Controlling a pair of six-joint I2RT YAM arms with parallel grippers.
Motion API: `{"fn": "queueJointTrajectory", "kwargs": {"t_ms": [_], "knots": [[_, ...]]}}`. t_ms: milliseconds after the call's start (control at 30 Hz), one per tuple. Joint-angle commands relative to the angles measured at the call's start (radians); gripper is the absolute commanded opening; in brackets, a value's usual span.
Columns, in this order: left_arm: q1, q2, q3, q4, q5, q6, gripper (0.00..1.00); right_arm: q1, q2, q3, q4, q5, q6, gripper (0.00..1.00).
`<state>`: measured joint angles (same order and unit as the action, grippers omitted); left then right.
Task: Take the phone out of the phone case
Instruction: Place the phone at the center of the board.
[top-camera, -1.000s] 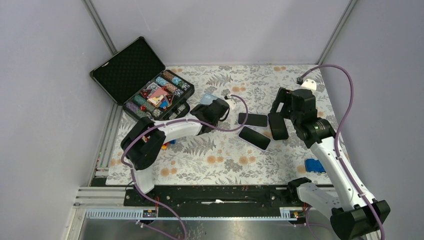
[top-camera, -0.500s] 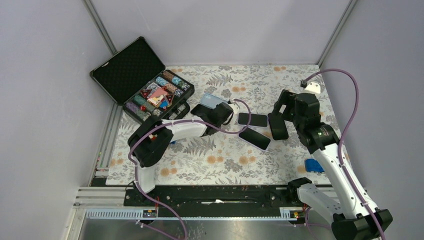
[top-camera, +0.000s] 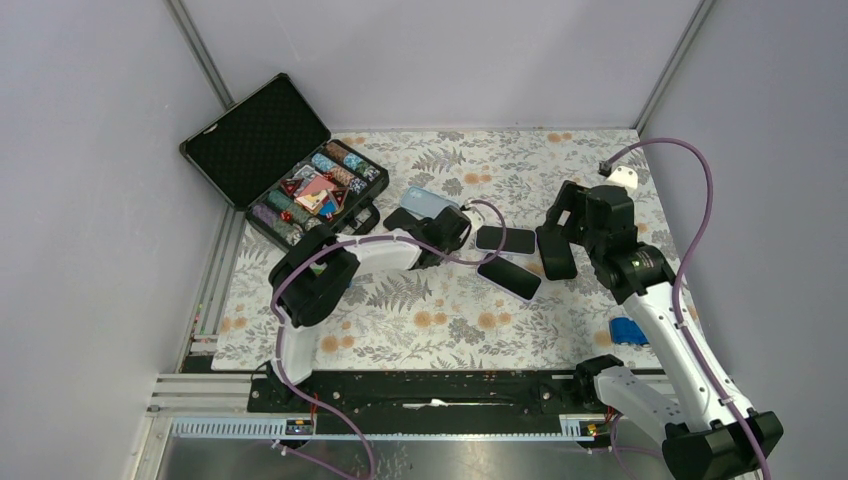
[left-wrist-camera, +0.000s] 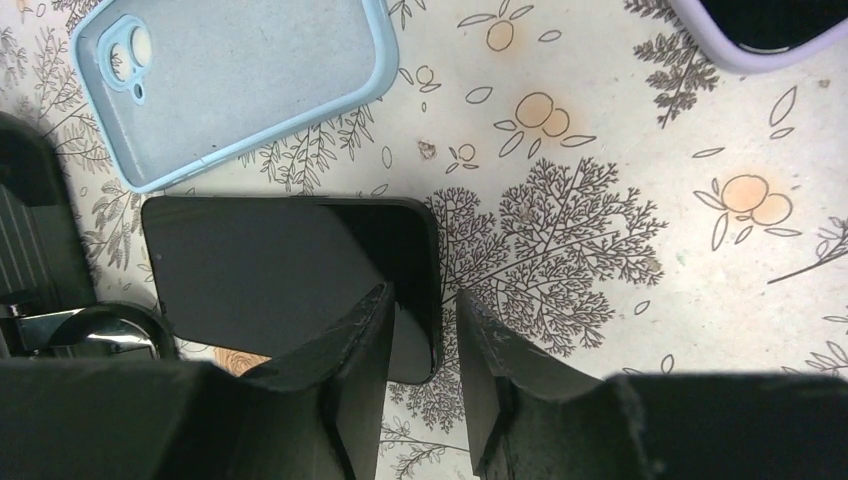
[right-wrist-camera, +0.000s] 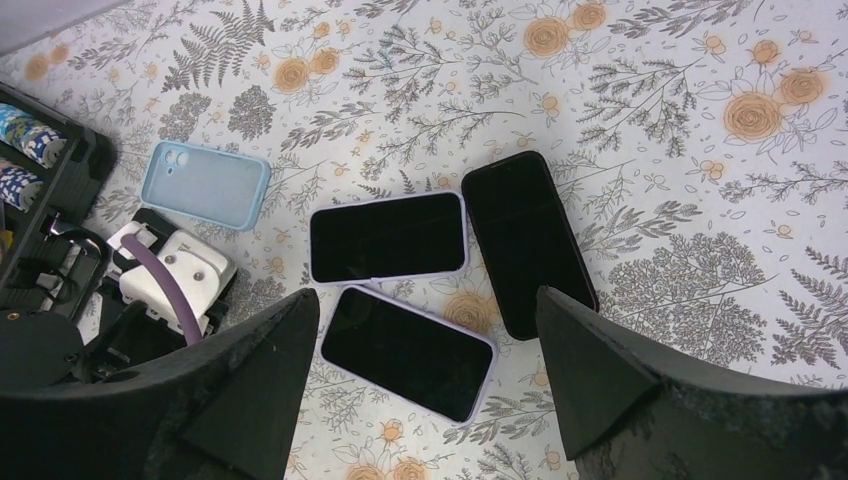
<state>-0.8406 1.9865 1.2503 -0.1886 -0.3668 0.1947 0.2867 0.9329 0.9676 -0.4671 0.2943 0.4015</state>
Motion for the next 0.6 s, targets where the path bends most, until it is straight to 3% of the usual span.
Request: {"fn": "queueJointTrajectory", "kwargs": {"t_ms": [0, 200, 433, 567], "knots": [[0.012, 0.004, 0.014, -0.032, 0.131, -0.075, 0.34, -0.007, 0.008, 0.022, 0.003, -0.012, 0.022, 0.86], [0.031, -0.058, 0.028, -0.019, 0.182, -0.119, 0.38, -0.007, 0.007, 0.007, 0.001, -0.043, 0.034, 0.86], [0.089, -0.228, -0.018, 0.06, 0.205, -0.219, 0.52, -0.009, 0.04, -0.028, 0.002, -0.15, 0.03, 0.91], [0.146, -0.302, -0.038, 0.077, 0.206, -0.338, 0.62, -0.008, 0.08, -0.041, 0.016, -0.249, 0.003, 1.0]]}}
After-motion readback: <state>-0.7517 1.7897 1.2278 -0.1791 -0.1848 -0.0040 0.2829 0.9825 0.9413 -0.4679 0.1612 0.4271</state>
